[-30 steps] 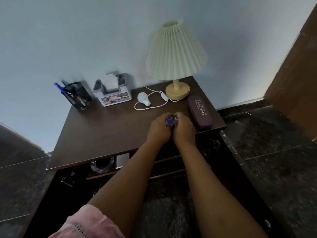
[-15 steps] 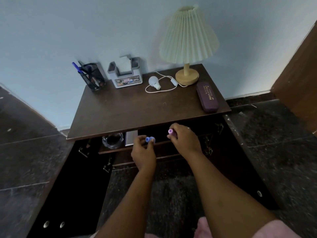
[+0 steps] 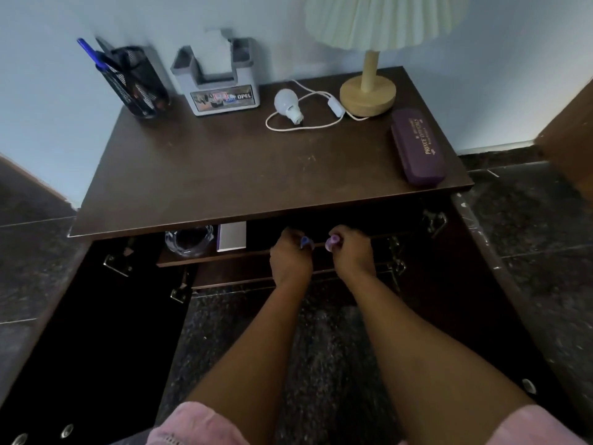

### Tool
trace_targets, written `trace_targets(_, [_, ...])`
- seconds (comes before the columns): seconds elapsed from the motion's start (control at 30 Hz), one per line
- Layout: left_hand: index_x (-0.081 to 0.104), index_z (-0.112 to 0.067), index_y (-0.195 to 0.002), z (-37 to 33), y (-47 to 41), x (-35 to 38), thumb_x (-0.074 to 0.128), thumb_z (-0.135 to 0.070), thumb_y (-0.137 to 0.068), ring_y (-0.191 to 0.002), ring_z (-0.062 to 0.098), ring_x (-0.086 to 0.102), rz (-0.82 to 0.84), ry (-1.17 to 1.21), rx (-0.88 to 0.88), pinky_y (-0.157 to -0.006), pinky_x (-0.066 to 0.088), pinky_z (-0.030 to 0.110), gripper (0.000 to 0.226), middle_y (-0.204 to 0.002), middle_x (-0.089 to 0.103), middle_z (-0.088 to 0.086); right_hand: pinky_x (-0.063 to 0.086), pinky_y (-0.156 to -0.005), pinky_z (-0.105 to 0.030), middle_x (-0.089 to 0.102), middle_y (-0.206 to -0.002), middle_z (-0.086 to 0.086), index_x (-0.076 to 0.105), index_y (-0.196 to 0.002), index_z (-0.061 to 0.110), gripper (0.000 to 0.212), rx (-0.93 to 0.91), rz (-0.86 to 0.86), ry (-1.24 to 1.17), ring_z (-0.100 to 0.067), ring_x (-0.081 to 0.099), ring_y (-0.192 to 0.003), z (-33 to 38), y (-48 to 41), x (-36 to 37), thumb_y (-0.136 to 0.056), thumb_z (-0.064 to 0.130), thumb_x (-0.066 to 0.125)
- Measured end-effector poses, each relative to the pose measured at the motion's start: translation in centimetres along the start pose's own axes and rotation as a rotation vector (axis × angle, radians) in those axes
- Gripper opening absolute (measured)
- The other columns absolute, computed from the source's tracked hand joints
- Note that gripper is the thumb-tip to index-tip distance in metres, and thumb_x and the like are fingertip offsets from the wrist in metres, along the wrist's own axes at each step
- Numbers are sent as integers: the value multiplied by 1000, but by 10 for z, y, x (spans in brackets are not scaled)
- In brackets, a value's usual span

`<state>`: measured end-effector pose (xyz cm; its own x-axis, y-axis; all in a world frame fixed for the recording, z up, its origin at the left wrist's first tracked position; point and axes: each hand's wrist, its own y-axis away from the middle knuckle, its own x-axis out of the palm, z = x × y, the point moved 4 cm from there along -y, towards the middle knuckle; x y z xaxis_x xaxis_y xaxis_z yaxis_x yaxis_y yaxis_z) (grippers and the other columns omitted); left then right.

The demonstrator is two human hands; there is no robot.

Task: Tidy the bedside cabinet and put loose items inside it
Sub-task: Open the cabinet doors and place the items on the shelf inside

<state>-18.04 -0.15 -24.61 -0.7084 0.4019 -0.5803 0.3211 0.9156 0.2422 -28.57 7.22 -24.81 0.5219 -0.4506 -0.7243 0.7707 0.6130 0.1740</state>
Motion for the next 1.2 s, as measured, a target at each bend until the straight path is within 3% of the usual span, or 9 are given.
trace_targets(0.17, [52, -7, -109, 2, -23, 18, 64, -10, -82, -97, 33, 64, -75, 2, 50, -74, 46, 28, 29, -104, 67, 15, 42, -74, -27, 63, -107, -17, 65, -104, 7, 20, -66, -37, 2, -32, 60, -96, -11, -13, 24, -91, 9, 49])
trace_targets(0.47, [50, -10, -116, 9, -45, 27, 62, -19, -87, -101, 36, 62, -43, -170, 42, -68, 45, 35, 32, -110, 66, 15, 43, -77, -34, 64, -102, -19, 65, -100, 4, 18, -194, -134, 8, -33, 58, -95, -4, -35, 33, -88, 6, 53])
trace_targets(0.6, [50, -12, -116, 8, -45, 27, 57, -15, -89, -100, 36, 63, -60, -199, 63, -66, 43, 35, 28, -109, 66, 15, 37, -75, -25, 64, -100, -16, 64, -97, 3, 16, -196, -122, -17, -29, 58, -96, 0, -36, 37, -87, 2, 52])
trace_targets(0.7, [49, -11, -117, 7, -43, 25, 55, -14, -90, -101, 36, 63, -67, -208, 63, -69, 47, 37, 28, -110, 66, 15, 35, -80, -18, 63, -111, -15, 62, -112, 5, 27, -190, -89, -15, -28, 58, -104, 2, -36, 35, -88, 0, 50])
trace_targets(0.77, [49, -10, -117, 6, -44, 22, 56, -16, -90, -104, 36, 61, -56, -198, 64, -74, 49, 40, 29, -113, 64, 15, 40, -85, -24, 60, -118, -18, 59, -117, 6, 28, -159, -91, 10, -30, 57, -108, 3, -35, 31, -90, 4, 51])
trace_targets(0.87, [49, -9, -118, 3, -39, 15, 58, -14, -88, -107, 35, 60, -45, -197, 75, -75, 48, 39, 32, -116, 63, 14, 45, -82, -36, 57, -114, -21, 59, -111, 2, 23, -147, -150, 87, -36, 58, -101, 7, -31, 17, -91, 12, 53])
trace_targets(1.03, [47, -12, -123, -6, -20, -6, 56, -11, -87, -109, 35, 58, -71, -157, 2, -72, 42, 36, 37, -120, 60, 14, 46, -69, -32, 64, -98, -11, 65, -92, 13, 10, -271, -192, 53, -30, 62, -86, 21, -3, -7, -86, 15, 56])
trace_targets(1.13, [52, -14, -117, -15, -14, -25, 54, -15, -88, -107, 33, 58, 30, -371, 29, -74, 44, 36, 29, -117, 60, 13, 53, -72, -38, 66, -98, -7, 65, -93, 16, 12, -365, -139, 75, -28, 64, -87, 31, 14, -16, -85, 17, 57])
trace_targets(1.2, [57, -11, -116, -31, -14, -40, 58, -20, -87, -109, 32, 58, 230, -584, 0, -82, 47, 36, 31, -120, 61, 13, 53, -68, -40, 68, -93, -7, 66, -92, 16, 12, -439, -152, 121, -30, 65, -83, 43, 22, -24, -84, 18, 57])
